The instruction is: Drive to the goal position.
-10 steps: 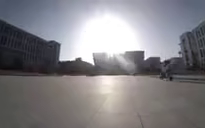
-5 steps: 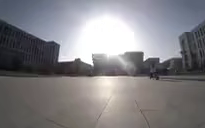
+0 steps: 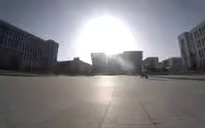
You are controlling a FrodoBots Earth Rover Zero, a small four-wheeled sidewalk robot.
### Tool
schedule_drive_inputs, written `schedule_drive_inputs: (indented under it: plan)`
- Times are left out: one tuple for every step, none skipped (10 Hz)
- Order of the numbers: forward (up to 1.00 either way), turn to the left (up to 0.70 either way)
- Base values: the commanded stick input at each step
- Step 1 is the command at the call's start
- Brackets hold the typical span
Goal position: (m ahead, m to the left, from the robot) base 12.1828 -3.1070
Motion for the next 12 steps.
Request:
schedule_drive_inputs:
  plan:
    - [1.0, 0.03]
    - [1.0, 0.03]
    - [1.0, 0.03]
    - [1.0, 0.03]
    - [1.0, 0.03]
    - [1.0, 0.03]
    - [1.0, 0.03]
    - [1.0, 0.03]
    - [1.0, 0.03]
    - [1.0, 0.03]
    - [1.0, 0.03]
    - [1.0, 0.03]
